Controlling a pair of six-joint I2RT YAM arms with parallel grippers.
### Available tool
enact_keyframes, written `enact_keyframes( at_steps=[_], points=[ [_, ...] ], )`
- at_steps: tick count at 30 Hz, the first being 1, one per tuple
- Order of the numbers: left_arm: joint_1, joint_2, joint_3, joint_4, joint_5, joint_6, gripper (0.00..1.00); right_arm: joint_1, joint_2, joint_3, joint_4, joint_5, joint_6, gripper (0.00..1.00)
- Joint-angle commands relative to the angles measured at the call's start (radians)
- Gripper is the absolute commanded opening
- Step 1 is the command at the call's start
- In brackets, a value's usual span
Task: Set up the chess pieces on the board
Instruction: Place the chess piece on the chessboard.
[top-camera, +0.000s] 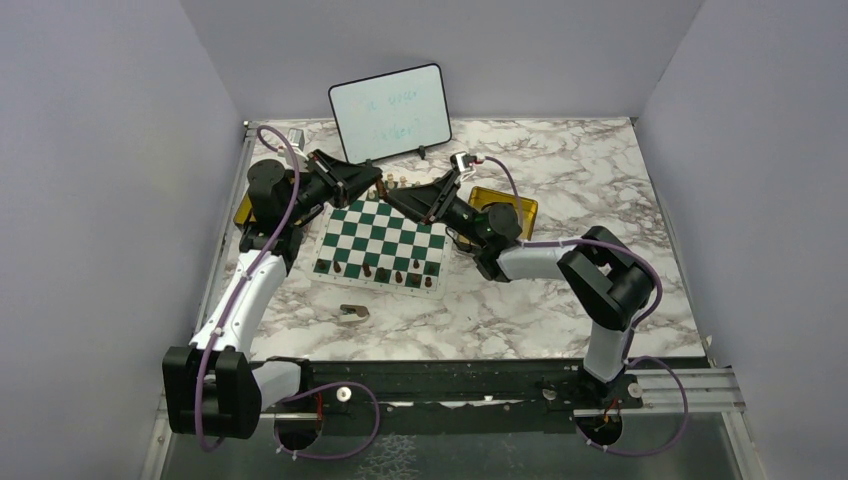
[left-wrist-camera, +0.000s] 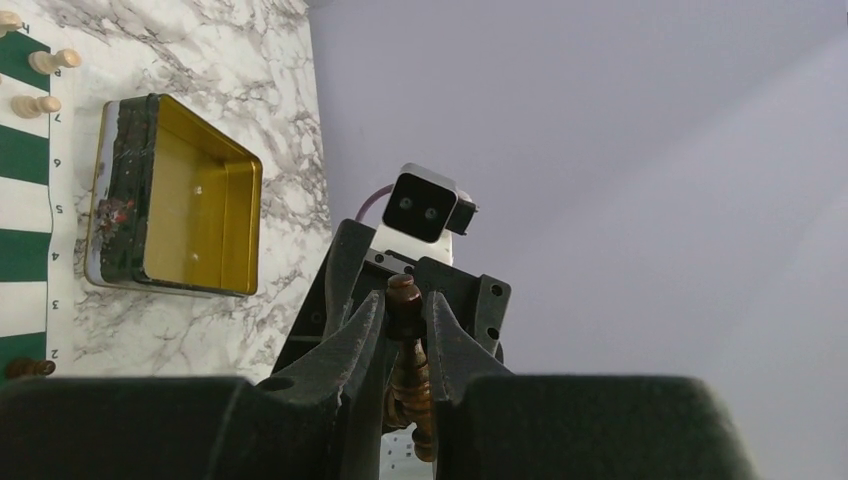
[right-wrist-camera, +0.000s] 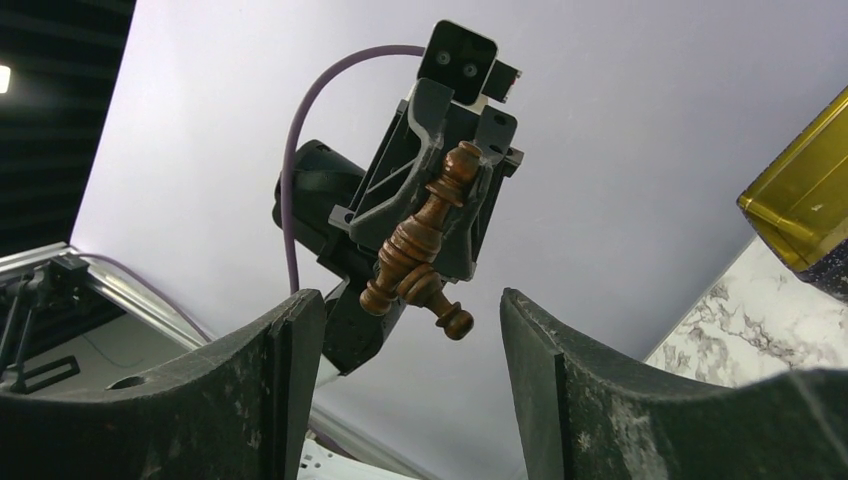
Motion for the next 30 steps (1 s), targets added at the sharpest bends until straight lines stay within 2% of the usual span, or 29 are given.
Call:
enact_keyframes(
  at_steps=[1, 7, 18, 30],
  points=[
    [-0.007, -0.03, -0.002, 0.046, -0.033, -0.02, 0.12, -0.003, -0.034, -0.015, 0.023, 0.029, 0.018, 0.7],
    [-0.009, -0.038, -0.003, 0.047, -0.052, -0.026, 0.12, -0.003, -0.031, -0.02, 0.066, 0.022, 0.03, 0.63],
    [-0.018, -0.039, -0.014, 0.055, -0.07, -0.035, 0.12, -0.001, -0.016, 0.0, 0.072, 0.001, 0.046, 0.65],
    [-0.025, -0.04, -0.025, 0.059, -0.083, -0.035, 0.12, 0.0, -0.015, 0.002, 0.082, -0.004, 0.053, 0.62]
  ],
)
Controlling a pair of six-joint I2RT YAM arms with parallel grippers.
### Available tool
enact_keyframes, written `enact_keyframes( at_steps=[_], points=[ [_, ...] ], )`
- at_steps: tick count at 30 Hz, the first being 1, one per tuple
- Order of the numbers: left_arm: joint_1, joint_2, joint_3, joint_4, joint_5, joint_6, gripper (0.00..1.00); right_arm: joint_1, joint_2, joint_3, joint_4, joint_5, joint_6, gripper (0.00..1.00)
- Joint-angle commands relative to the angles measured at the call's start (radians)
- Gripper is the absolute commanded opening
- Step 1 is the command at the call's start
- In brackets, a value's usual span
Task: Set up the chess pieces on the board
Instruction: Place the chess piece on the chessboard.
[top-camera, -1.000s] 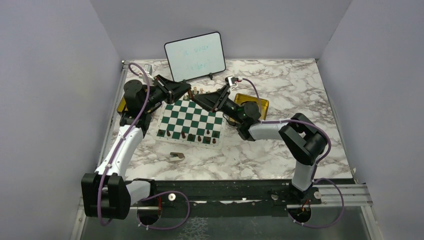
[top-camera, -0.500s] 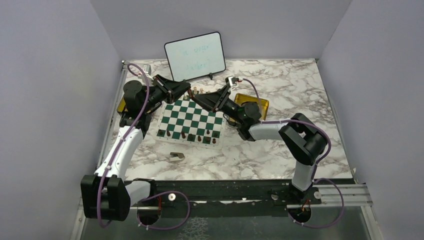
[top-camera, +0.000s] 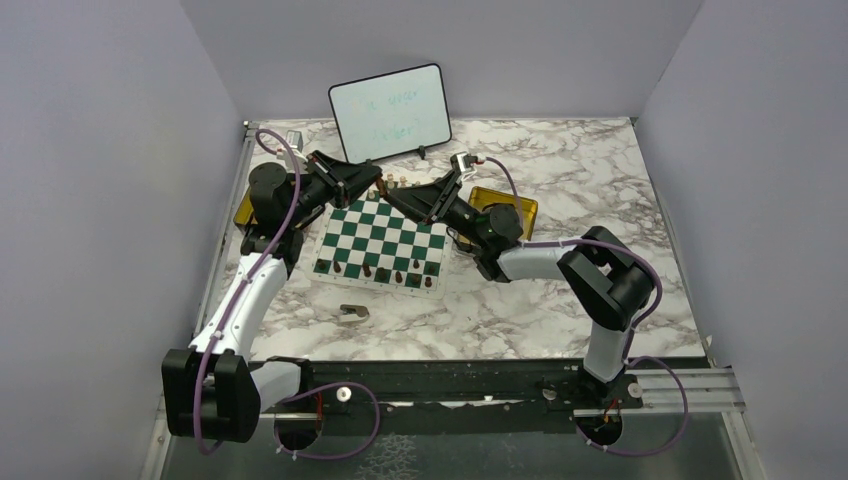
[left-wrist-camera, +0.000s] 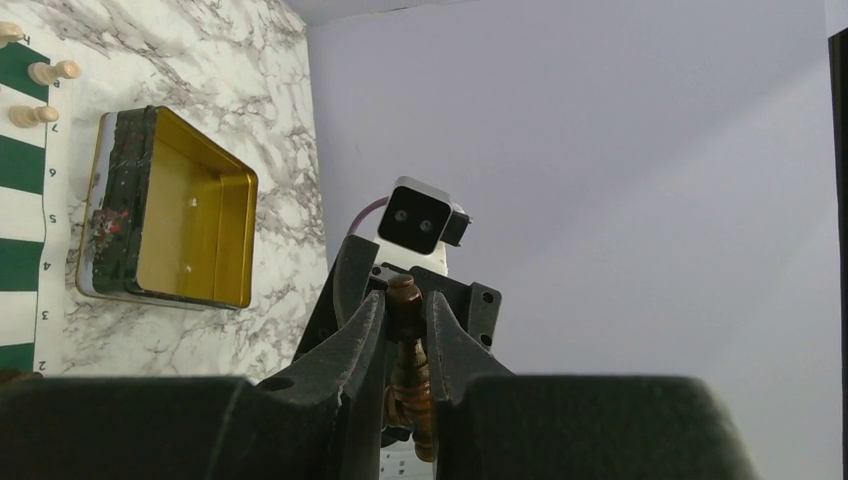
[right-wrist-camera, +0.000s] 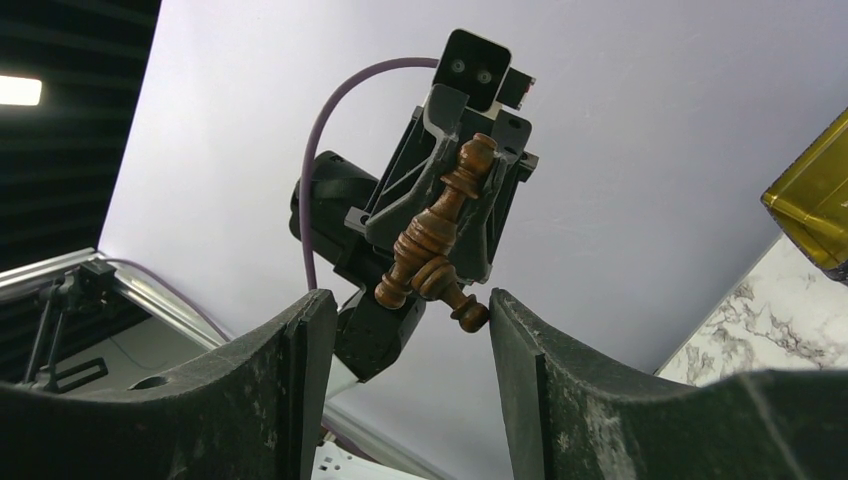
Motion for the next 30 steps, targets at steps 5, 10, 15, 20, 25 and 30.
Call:
enact_keyframes(
  at_steps=[5, 10, 15, 20, 25, 30],
  points=[
    [-0.012, -0.025, -0.008, 0.038, -0.031, -0.005, 0.12, 0.003, -0.002, 0.018, 0.065, -0.011, 0.019, 0.64],
    [-0.013, -0.024, -0.005, 0.038, -0.033, -0.005, 0.12, 0.006, -0.002, 0.014, 0.067, -0.011, 0.02, 0.62],
    [-0.013, -0.023, -0.014, 0.039, -0.039, 0.002, 0.12, 0.006, -0.011, -0.004, 0.075, -0.007, 0.02, 0.56],
    [-0.013, -0.022, -0.021, 0.039, -0.042, 0.005, 0.12, 0.006, -0.024, -0.014, 0.074, 0.001, 0.02, 0.49],
    [-0.014, -0.024, -0.019, 0.039, -0.048, 0.009, 0.12, 0.007, -0.033, -0.026, 0.066, 0.01, 0.02, 0.45],
    [-0.014, -0.024, -0.023, 0.039, -0.053, 0.011, 0.12, 0.006, -0.036, -0.038, 0.058, 0.017, 0.021, 0.41]
  ],
)
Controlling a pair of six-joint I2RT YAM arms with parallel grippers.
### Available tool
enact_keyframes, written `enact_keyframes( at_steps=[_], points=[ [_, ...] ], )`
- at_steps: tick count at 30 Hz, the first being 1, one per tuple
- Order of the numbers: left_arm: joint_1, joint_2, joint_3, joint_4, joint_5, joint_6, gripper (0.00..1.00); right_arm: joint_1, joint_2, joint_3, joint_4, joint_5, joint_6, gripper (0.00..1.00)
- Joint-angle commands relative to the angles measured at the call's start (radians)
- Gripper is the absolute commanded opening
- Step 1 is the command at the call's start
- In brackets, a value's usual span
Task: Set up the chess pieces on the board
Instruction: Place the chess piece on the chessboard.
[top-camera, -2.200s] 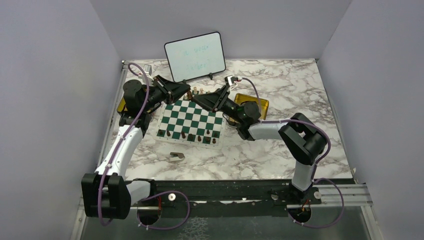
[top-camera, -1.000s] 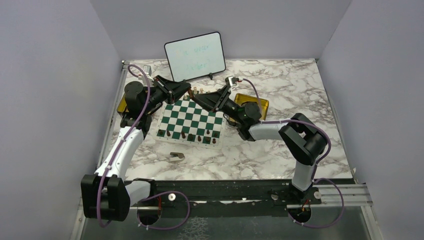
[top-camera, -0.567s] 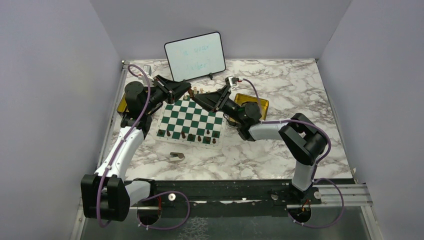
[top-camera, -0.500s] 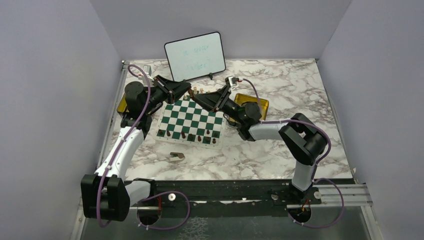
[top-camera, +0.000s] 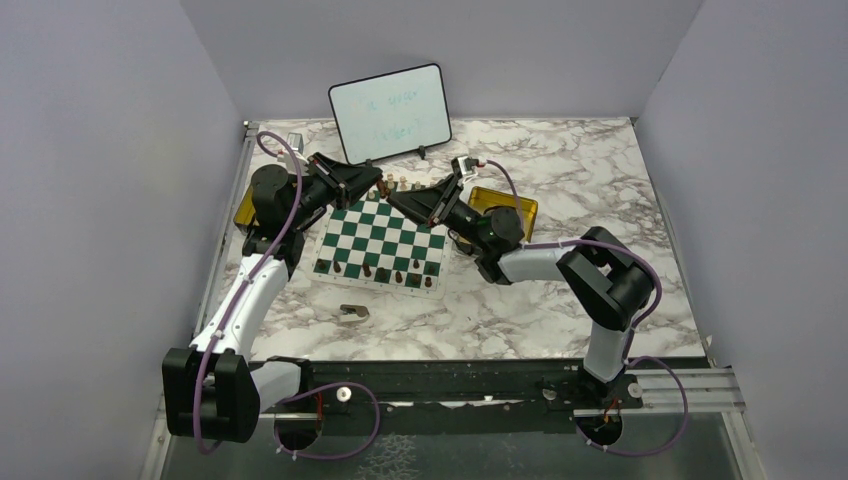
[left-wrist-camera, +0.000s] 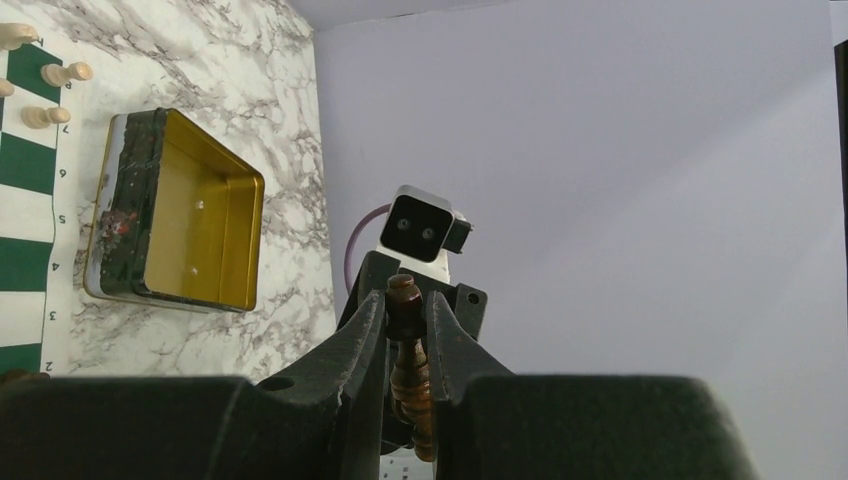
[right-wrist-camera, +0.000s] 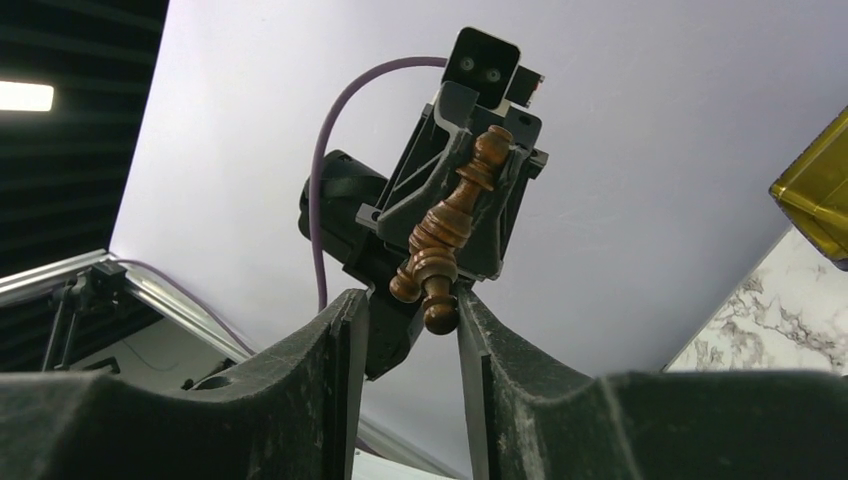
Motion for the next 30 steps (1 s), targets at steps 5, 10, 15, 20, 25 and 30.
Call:
enact_keyframes(
  at_steps=[5, 10, 15, 20, 25, 30],
  points=[
    [-0.003, -0.025, -0.008, 0.032, -0.029, 0.011, 0.12, 0.006, -0.044, -0.04, 0.019, 0.033, -0.012, 0.35],
    [-0.003, -0.026, -0.01, 0.032, -0.028, 0.013, 0.12, 0.006, -0.04, -0.038, 0.026, 0.038, -0.013, 0.28],
    [-0.003, -0.026, -0.014, 0.032, -0.027, 0.014, 0.12, 0.006, -0.032, -0.027, 0.039, 0.034, -0.015, 0.24],
    [-0.004, -0.026, -0.019, 0.032, -0.026, 0.017, 0.12, 0.006, -0.032, -0.035, 0.045, 0.039, -0.016, 0.21],
    [-0.003, -0.023, -0.029, 0.032, -0.028, 0.023, 0.12, 0.006, -0.042, -0.054, 0.047, 0.043, -0.046, 0.09],
    [-0.003, -0.025, -0.026, 0.032, -0.037, 0.047, 0.12, 0.001, -0.112, -0.118, -0.039, 0.071, -0.152, 0.06]
  ],
)
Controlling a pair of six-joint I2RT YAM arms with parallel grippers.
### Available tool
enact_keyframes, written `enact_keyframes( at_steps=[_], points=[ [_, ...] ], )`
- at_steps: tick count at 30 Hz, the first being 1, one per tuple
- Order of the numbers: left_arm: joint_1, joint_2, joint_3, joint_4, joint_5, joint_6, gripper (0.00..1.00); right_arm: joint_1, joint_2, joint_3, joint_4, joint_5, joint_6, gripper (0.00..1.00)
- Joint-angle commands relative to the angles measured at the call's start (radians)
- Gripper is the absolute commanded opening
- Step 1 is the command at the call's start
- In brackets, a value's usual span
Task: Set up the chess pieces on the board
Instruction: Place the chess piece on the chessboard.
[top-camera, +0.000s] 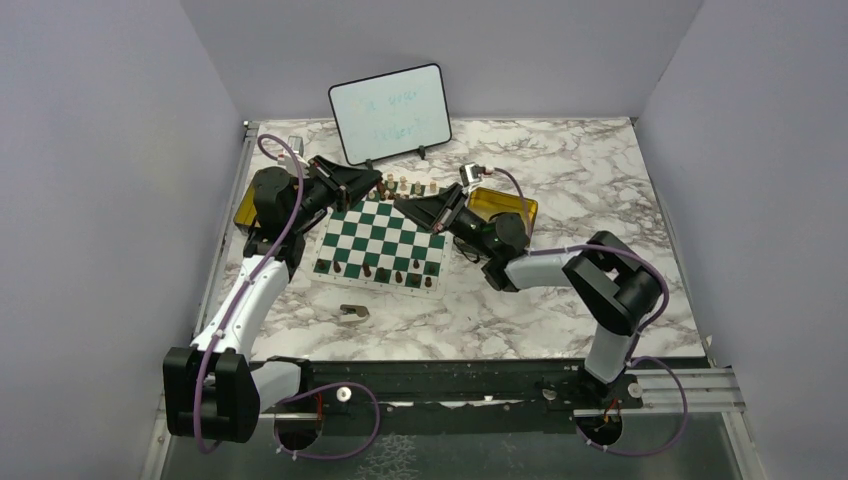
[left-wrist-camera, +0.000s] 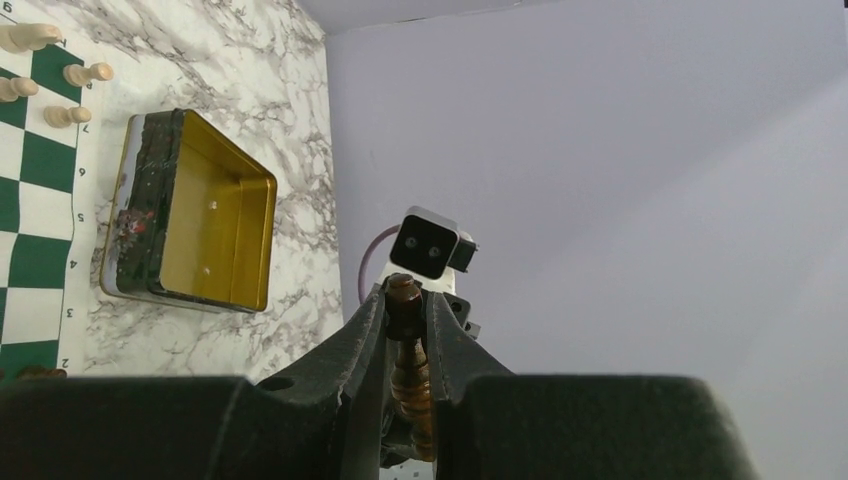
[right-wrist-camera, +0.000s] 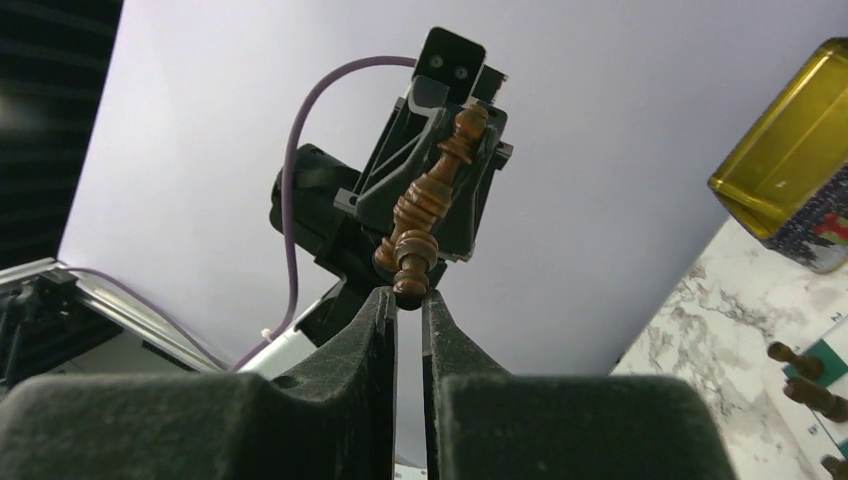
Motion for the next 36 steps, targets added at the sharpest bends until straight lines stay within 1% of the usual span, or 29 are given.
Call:
enact_keyframes(
  at_steps=[1, 4, 6, 9, 11, 15, 19, 23, 28, 31, 36],
  points=[
    [-0.002, -0.024, -0.007, 0.031, -0.03, 0.039, 0.12, -0.001, -0.103, -0.058, -0.061, 0.036, -0.132, 0.06],
    [-0.001, -0.014, 0.004, 0.019, -0.02, 0.06, 0.12, -0.01, -0.185, -0.109, -0.195, 0.017, -0.253, 0.06],
    [0.0, -0.005, 0.036, -0.035, -0.014, 0.122, 0.12, -0.01, -0.258, -0.129, -0.355, 0.016, -0.375, 0.06],
    [0.0, -0.01, 0.11, -0.21, -0.063, 0.289, 0.12, -0.011, -0.351, -0.123, -0.613, 0.016, -0.56, 0.06],
    [-0.001, -0.025, 0.152, -0.3, -0.125, 0.4, 0.12, -0.011, -0.391, -0.104, -0.771, 0.018, -0.663, 0.06],
    [0.0, -0.049, 0.225, -0.457, -0.246, 0.6, 0.12, -0.011, -0.415, -0.002, -1.122, 0.042, -0.854, 0.05],
    [-0.001, -0.087, 0.253, -0.551, -0.337, 0.743, 0.12, -0.01, -0.394, 0.116, -1.413, 0.091, -0.991, 0.03],
    [0.0, -0.132, 0.206, -0.576, -0.426, 0.836, 0.12, 0.002, -0.336, 0.243, -1.632, 0.17, -1.081, 0.02],
    [-0.003, -0.172, 0.122, -0.585, -0.491, 0.905, 0.12, 0.042, -0.216, 0.415, -1.83, 0.253, -1.148, 0.01],
    [-0.013, -0.191, 0.094, -0.597, -0.557, 0.948, 0.12, 0.068, -0.134, 0.506, -1.919, 0.29, -1.171, 0.01],
    [-0.028, -0.206, 0.104, -0.638, -0.652, 0.993, 0.12, 0.102, -0.016, 0.658, -2.022, 0.351, -1.199, 0.02]
  ],
)
